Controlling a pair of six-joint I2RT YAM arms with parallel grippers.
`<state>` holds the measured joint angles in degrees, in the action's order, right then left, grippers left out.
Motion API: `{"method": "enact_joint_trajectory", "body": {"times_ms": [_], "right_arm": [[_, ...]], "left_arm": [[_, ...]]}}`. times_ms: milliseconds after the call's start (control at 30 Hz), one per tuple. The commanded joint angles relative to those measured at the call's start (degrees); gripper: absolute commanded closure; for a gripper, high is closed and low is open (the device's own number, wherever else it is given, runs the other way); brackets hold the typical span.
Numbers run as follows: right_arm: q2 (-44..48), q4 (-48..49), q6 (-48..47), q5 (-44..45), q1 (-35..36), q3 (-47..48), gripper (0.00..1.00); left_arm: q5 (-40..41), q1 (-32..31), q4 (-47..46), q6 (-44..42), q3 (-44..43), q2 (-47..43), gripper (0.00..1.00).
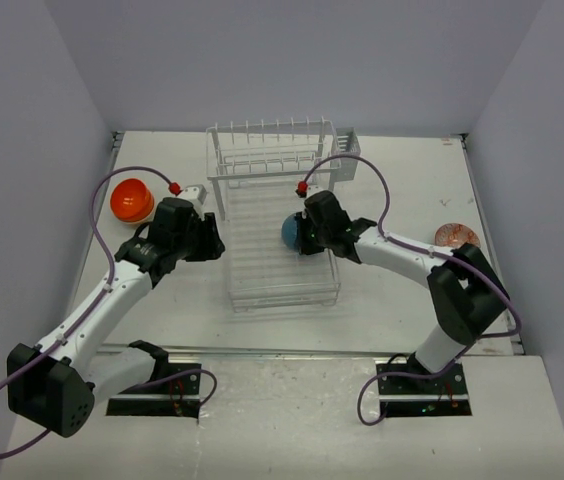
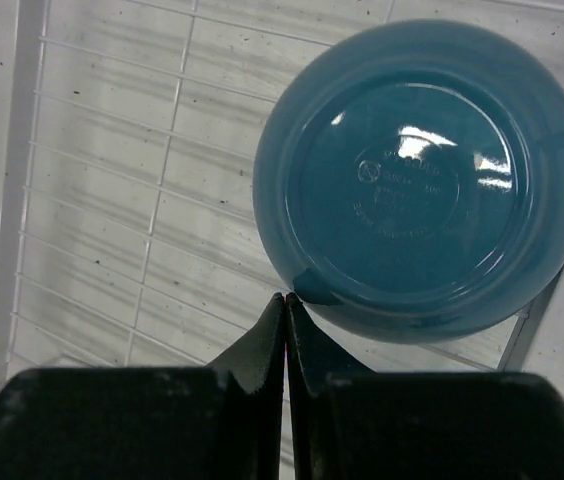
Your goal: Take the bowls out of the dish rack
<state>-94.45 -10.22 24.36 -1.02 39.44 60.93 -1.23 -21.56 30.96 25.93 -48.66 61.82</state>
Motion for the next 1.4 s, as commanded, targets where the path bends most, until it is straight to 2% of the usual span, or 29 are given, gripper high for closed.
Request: {"method": "enact_joint_trajectory", "body": {"times_ms": [0, 167, 200, 333, 533, 700, 833, 933, 1067, 1200, 1267, 1367], "right_arm": [[2.3, 3.4, -0.1, 0.1, -0.1, -1.8, 1.00], [8.2, 7.7, -1.2, -0.4, 1.7, -6.4, 1.00], [9.4, 8.7, -1.5, 0.2, 2.1, -7.2, 1.00], [13.5, 15.8, -3.5, 5.1, 3.5, -12.1, 1.00], [12.1, 20.0, -4.8, 13.6, 3.5, -12.7, 1.00], [7.5, 22.9, -6.3, 21.3, 3.5, -11.4, 1.00], [2.8, 24.4, -7.5, 24.0, 3.5, -10.0, 1.00], [0.1, 24.0, -8.1, 24.3, 3.5, -8.4, 1.00], [-0.9, 22.4, -6.7, 23.3, 3.5, -7.1, 1.00], [-0.5, 21.6, -5.6, 22.7, 5.0, -7.2, 1.00], [-0.2, 21.1, -4.6, 22.5, 5.6, -7.3, 1.00], [0.1, 20.7, -3.4, 22.1, 7.1, -7.5, 1.00]], "left_arm": [[0.3, -0.2, -1.5, 0.3, -1.9, -0.6, 0.50], [0.4, -0.2, -1.6, 0.3, -1.6, -0.9, 0.55], [0.4, -0.2, -1.8, 0.3, -1.4, -0.9, 0.59], [0.0, -0.2, -2.5, 0.6, -0.9, -0.8, 0.66], [-0.8, -0.2, -2.8, 0.7, -0.5, -0.8, 0.72], [-0.4, -0.2, -3.3, 1.2, 0.5, -1.4, 0.79], [-0.6, -0.2, -3.3, 1.3, 0.9, -1.6, 0.79], [-0.6, -0.2, -3.2, 1.2, 0.8, -1.9, 0.73], [0.3, -0.2, -3.2, 1.2, 0.8, -1.6, 0.66], [0.9, -0.2, -3.3, 1.2, 0.2, 0.4, 0.65], [0.9, -0.2, -3.1, 1.3, -0.2, 1.4, 0.58], [3.2, -0.2, -3.1, 1.5, -0.6, 1.9, 0.53]]}}
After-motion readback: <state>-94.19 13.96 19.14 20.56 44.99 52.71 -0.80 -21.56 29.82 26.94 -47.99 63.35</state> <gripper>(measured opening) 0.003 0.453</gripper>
